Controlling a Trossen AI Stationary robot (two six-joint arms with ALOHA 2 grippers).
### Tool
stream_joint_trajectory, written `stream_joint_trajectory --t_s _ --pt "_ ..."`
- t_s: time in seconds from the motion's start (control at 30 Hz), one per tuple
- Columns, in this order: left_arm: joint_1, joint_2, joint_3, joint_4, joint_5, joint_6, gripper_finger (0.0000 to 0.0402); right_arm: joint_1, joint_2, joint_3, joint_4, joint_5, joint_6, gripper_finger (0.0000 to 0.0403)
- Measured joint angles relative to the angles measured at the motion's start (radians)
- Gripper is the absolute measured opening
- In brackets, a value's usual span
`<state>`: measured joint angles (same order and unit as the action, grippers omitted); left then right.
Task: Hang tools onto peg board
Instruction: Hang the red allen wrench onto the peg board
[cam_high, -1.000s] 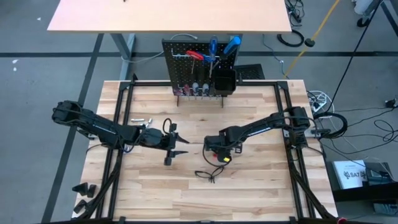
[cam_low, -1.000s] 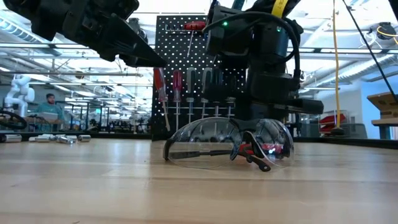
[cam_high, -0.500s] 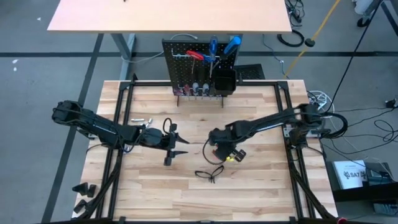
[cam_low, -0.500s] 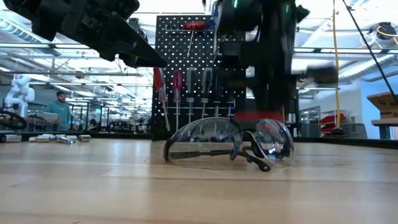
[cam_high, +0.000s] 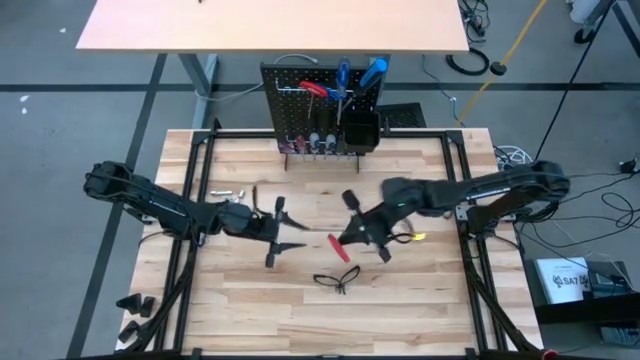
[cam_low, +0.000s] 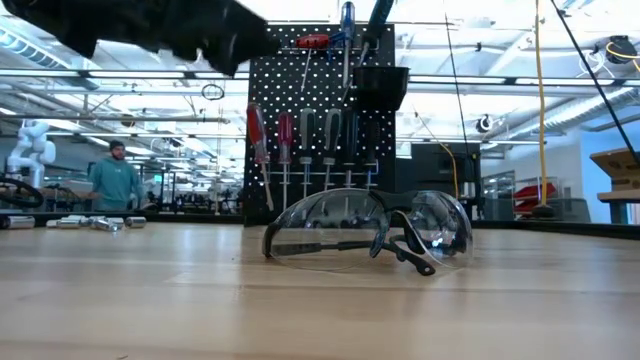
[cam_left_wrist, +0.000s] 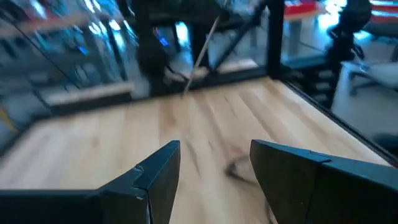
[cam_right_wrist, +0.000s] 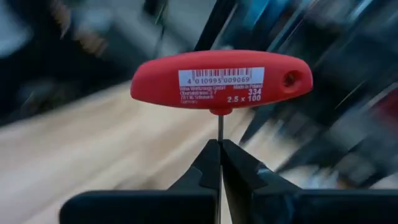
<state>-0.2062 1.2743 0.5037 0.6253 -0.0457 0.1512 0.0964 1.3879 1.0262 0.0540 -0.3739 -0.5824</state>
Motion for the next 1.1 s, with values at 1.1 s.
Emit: stream_joint_trajectory --t_s 1.1 --pt "0.049 0.015 0.288 -0.133 -0.043 0.195 0.0203 0.033 0.032 -0.269 0.923 0.348 0.278 0.0"
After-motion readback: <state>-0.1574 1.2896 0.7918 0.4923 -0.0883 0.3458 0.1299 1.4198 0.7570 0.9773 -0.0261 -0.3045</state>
